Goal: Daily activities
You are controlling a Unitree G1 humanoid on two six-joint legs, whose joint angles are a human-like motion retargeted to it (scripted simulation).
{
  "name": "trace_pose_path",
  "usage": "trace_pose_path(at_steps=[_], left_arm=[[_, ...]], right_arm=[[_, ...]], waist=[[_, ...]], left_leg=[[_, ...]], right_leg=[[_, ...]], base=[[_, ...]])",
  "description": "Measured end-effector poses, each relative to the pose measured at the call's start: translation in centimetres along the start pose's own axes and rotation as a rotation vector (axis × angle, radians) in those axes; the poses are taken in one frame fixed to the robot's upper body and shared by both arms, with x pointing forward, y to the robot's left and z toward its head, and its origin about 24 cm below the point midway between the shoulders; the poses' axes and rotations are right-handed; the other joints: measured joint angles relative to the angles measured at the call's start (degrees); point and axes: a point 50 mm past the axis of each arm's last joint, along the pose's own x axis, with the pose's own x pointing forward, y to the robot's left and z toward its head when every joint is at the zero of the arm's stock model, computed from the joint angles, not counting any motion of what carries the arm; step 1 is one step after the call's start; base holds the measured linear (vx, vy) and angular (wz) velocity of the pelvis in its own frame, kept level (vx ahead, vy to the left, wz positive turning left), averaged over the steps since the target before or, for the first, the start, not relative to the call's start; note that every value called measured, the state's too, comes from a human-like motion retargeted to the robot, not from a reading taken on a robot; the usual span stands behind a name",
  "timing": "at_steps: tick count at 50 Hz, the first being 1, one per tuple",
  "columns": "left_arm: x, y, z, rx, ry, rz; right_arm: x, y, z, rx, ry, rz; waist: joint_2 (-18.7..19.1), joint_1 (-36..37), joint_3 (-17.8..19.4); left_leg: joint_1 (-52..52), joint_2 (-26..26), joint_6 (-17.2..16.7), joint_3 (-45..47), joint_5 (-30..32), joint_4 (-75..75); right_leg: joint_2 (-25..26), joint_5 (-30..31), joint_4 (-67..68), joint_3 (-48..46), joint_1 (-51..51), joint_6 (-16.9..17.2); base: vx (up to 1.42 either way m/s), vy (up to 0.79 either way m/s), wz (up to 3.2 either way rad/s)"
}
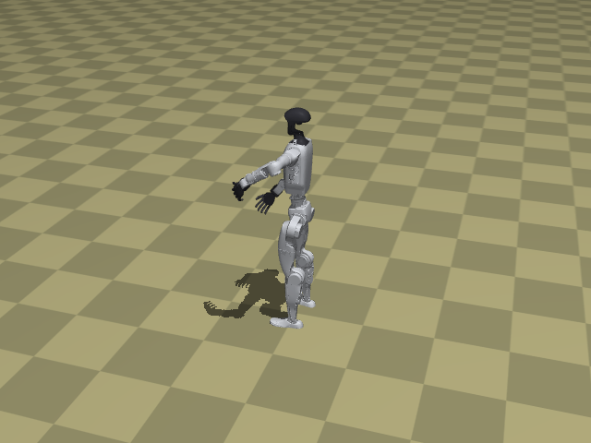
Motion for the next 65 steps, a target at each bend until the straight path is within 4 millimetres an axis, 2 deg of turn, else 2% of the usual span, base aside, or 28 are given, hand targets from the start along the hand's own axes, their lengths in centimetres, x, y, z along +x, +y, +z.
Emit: trace_pose_path(at_steps=[5,9,13,16,19,22,27,34,43,55,65], left_arm=[[5.4,-3.2,-1.1,-0.085,-0.021,-0.184],[9.3,-6.9,-4.5,-0.285,-0.117,-0.273],[12.6,-10.7,-8.3,-0.552,-0.229,-0.236],[15.0,-13.3,-9.9,-0.732,-0.274,-0.156],[17.0,-15.6,-10.5,-0.874,-0.292,-0.086],[18.5,-17.3,-10.1,-0.962,-0.300,-0.048],[20.1,-18.9,-9.1,-1.037,-0.297,-0.019],[21.5,-19.3,-8.8,-1.063,-0.249,0.055],[22.8,-18.4,-10.0,-1.081,-0.141,0.218],[22.4,-14.8,-13.4,-1.135,-0.002,0.505],[21.5,-12.2,-13.8,-1.192,-0.019,0.636]], right_arm=[[-0.2,0.1,-0.3,0.124,-0.054,-0.032],[0.1,0.0,-1.0,0.188,-0.054,-0.078],[0.2,-0.3,-2.6,0.198,0.003,-0.145],[0.0,-0.6,-4.4,0.213,0.065,-0.219],[-0.6,-1.1,-6.4,0.231,0.135,-0.292],[-1.2,-1.5,-8.0,0.244,0.197,-0.350],[-1.7,-2.2,-9.0,0.244,0.249,-0.406],[-1.4,-2.7,-8.2,0.255,0.244,-0.453],[0.6,-2.1,-4.6,0.281,0.143,-0.459],[2.2,-0.7,-2.1,0.401,0.034,-0.435],[2.4,-0.7,-1.1,0.553,-0.050,-0.435]], waist=[[-3.20,4.01,-1.35],[-3.75,4.26,-1.24],[-2.31,2.11,-1.17],[-1.60,1.03,-1.15],[-1.17,0.59,-1.10],[-0.84,0.48,-0.96],[-0.40,0.56,-0.56],[0.01,0.77,0.18],[-0.30,0.74,1.40],[-1.14,0.02,3.77],[-2.02,-0.21,5.25]], left_leg=[[-0.68,-0.21,-0.13,1.02,-0.63,-0.01],[-1.08,-0.14,-0.16,1.94,-1.33,-0.01],[-1.12,0.22,-0.04,2.53,-1.97,0.02],[-0.89,0.53,0.07,2.81,-2.31,0.08],[-0.56,0.83,0.23,2.94,-2.58,0.15],[-0.26,1.10,0.35,2.92,-2.78,0.22],[-0.03,1.45,0.53,2.92,-2.97,0.30],[-0.21,1.61,0.81,3.17,-2.81,0.34],[-0.64,1.38,1.35,3.96,-2.41,0.30],[-0.81,0.82,2.16,4.15,-1.72,0.23],[-1.18,0.17,2.93,4.25,-1.30,0.20]], right_leg=[[-0.17,-0.45,0.70,1.51,-1.48,-0.12],[0.04,-0.22,0.45,3.00,-2.27,-0.35],[0.53,0.14,-0.13,4.04,-2.45,-0.69],[0.91,0.44,-0.60,4.60,-2.30,-0.89],[1.28,0.82,-1.19,4.99,-1.94,-0.88],[1.63,1.26,-1.98,5.24,-1.48,-0.79],[2.09,2.04,-3.31,5.66,-0.97,-0.53],[2.38,2.83,-4.32,6.52,-1.20,-0.22],[2.27,3.77,-5.00,7.77,-2.00,0.51],[1.82,4.48,-5.04,8.71,-2.75,1.34],[1.22,4.97,-5.06,9.41,-3.47,2.36]], base=[[0.09,0.01,-0.16],[0.12,0.01,-0.24],[0.10,0.01,-0.24],[0.07,0.00,-0.26],[0.05,0.00,-0.25],[0.02,-0.01,-0.22],[0.00,-0.01,-0.20],[-0.01,-0.01,-0.19],[-0.01,0.00,-0.06],[0.00,0.00,0.00],[0.00,0.00,0.00]])
